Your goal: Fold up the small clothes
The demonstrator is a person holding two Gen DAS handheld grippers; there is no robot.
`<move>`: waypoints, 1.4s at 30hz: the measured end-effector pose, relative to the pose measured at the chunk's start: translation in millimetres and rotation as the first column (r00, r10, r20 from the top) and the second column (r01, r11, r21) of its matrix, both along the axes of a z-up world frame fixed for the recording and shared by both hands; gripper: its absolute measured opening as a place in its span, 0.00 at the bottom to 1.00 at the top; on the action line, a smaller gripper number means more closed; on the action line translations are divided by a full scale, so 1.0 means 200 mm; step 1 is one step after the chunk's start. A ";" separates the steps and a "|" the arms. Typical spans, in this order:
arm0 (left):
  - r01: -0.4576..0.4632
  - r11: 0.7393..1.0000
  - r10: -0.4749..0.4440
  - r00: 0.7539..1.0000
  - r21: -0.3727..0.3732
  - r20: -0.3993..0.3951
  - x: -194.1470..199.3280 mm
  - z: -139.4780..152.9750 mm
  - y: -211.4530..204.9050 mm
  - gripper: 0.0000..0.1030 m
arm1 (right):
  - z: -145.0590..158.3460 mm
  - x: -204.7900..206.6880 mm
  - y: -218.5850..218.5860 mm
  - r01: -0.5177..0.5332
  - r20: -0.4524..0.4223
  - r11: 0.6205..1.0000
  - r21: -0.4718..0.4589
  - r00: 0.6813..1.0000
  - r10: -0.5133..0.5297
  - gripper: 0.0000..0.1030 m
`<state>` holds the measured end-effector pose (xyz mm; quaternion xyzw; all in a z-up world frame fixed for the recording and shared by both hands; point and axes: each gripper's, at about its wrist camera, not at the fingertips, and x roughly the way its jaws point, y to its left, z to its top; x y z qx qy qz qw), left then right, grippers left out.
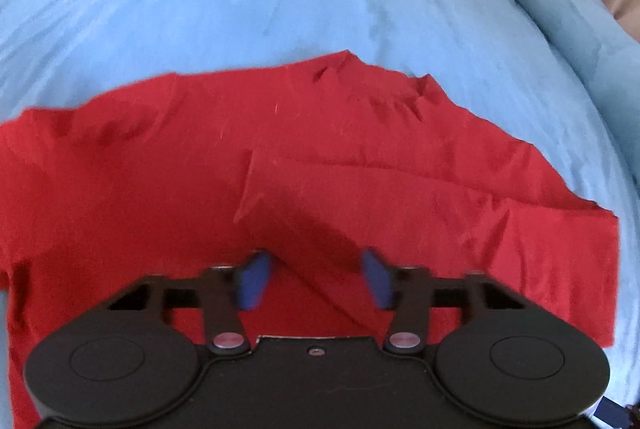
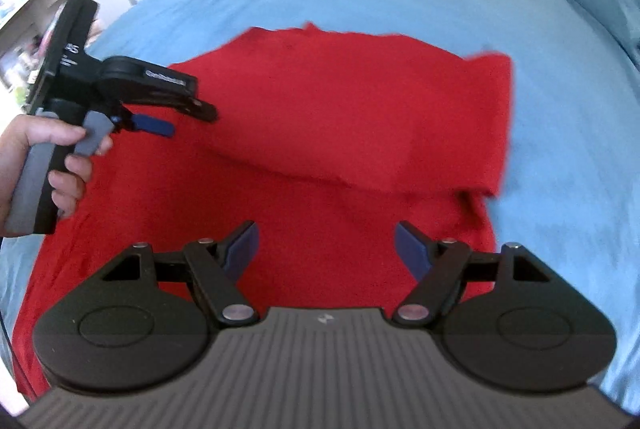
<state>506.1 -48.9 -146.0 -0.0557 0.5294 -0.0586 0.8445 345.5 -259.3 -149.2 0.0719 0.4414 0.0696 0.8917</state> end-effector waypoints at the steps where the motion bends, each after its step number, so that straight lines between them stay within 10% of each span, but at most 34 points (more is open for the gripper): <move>1: -0.002 1.000 0.002 1.000 0.026 0.005 0.01 0.01 -0.01 0.04 | -0.01 -0.01 -0.02 0.020 -0.011 1.000 -0.005 1.000 -0.020 0.88; 14: -0.120 0.983 0.070 0.942 0.135 0.328 -0.08 0.36 0.15 0.04 | -0.10 0.21 -0.25 0.311 -0.083 0.910 0.273 0.950 -0.300 0.90; 29: -0.138 0.971 0.090 0.968 0.197 0.233 -0.12 0.05 0.36 0.08 | -0.18 0.23 -0.38 0.408 -0.078 0.885 0.223 0.913 -0.401 0.88; 33: -0.141 0.943 0.082 0.976 0.301 0.201 -0.17 0.04 0.38 0.32 | -0.16 0.22 -0.40 0.415 -0.085 0.887 0.204 0.910 -0.407 0.88; 38: -0.220 0.926 0.183 0.972 0.307 0.145 -0.24 0.06 0.47 0.32 | -0.13 0.20 -0.38 0.437 -0.113 0.879 0.189 0.899 -0.423 0.88; 42: -0.085 0.960 0.034 0.981 0.268 0.190 -0.30 0.14 0.31 0.79 | -0.03 0.17 -0.29 0.409 -0.070 0.903 0.134 0.912 -0.403 0.93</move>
